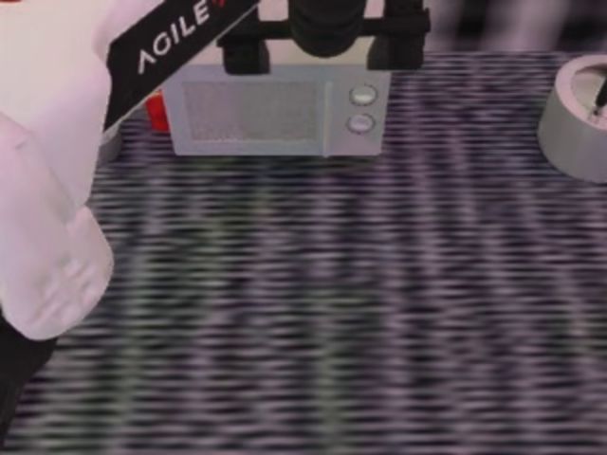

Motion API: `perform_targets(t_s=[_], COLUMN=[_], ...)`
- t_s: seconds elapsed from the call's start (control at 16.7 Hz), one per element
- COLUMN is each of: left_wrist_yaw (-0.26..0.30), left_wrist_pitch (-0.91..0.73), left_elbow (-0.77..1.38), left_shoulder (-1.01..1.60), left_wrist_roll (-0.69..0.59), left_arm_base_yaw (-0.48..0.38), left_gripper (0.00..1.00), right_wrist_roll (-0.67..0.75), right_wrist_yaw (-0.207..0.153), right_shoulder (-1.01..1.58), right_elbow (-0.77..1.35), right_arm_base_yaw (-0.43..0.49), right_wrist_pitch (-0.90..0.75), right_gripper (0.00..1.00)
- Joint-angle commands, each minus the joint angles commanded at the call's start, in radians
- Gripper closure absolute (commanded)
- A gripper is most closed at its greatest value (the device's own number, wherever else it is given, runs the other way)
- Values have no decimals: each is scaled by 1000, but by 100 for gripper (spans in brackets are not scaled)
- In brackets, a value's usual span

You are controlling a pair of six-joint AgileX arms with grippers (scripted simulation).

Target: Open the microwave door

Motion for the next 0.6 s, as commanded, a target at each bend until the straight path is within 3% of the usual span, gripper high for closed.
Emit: perform_targets(t_s=[0.24, 0.6], left_wrist_yaw=[3, 21], left_wrist_pitch=[19, 195], left_elbow=[-10, -80], left_shoulder=[9, 98], left_wrist_roll=[6, 46], left_arm_base_yaw=[8, 47], left_gripper=[0, 0], right_wrist_roll=[0, 0], right_wrist_yaw=[0, 0], right_shoulder=[0, 0], right_elbow=[0, 0], right_arm_base_yaw=[0, 0], right_wrist_pitch=[0, 0], right_gripper=[0, 0])
